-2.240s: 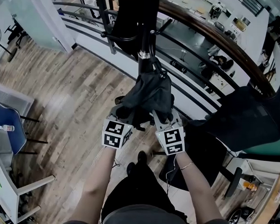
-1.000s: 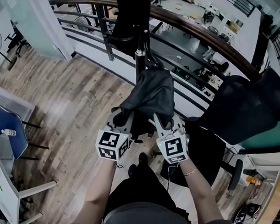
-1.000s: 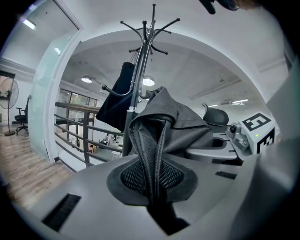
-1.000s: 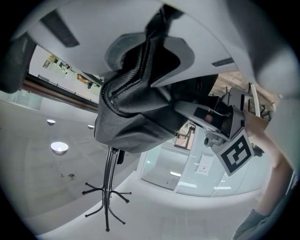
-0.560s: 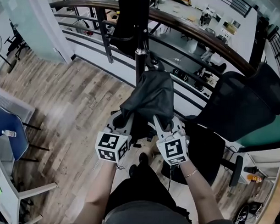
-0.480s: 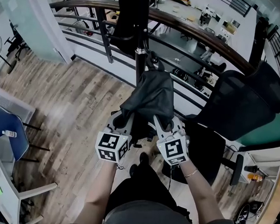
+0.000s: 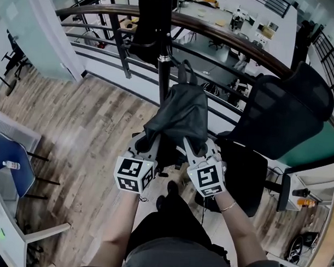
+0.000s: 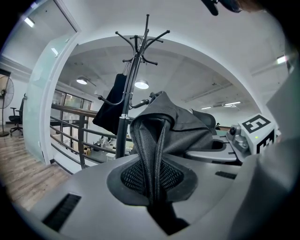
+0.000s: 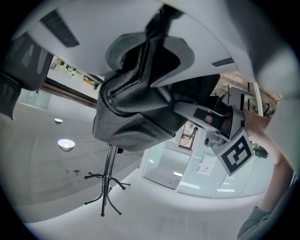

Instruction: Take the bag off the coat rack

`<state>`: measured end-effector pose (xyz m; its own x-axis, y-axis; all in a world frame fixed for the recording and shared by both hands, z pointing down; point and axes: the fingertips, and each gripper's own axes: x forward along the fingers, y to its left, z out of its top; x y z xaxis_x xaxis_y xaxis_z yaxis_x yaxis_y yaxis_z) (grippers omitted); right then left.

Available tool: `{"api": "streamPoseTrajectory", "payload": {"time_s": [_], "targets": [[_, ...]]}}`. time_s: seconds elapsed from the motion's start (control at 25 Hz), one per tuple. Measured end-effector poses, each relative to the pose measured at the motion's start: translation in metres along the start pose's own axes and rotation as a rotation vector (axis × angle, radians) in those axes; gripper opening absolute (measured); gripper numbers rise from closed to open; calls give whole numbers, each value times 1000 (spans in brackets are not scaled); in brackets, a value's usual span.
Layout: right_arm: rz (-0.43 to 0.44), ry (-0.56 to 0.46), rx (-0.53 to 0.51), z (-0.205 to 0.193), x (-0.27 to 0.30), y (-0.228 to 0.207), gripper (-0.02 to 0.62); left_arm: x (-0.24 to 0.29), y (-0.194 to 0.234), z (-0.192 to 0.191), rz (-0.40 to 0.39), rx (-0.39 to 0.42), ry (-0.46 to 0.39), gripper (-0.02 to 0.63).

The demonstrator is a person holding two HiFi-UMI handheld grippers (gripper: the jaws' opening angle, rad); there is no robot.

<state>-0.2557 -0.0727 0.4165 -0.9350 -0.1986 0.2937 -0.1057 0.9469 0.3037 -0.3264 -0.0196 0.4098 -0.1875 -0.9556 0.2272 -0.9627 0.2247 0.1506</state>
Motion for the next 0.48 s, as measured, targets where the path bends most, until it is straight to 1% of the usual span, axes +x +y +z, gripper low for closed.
{"api": "streamPoseTrajectory", "payload": {"time_s": [0.2,0.48], "targets": [[-32,-12,-2,7,-16,6,29,-13,-10,7,-26,24,-20,55],[-129,0,20,11,-58,-1,29,-18,-47,20,-128,69,-39,55]]}}
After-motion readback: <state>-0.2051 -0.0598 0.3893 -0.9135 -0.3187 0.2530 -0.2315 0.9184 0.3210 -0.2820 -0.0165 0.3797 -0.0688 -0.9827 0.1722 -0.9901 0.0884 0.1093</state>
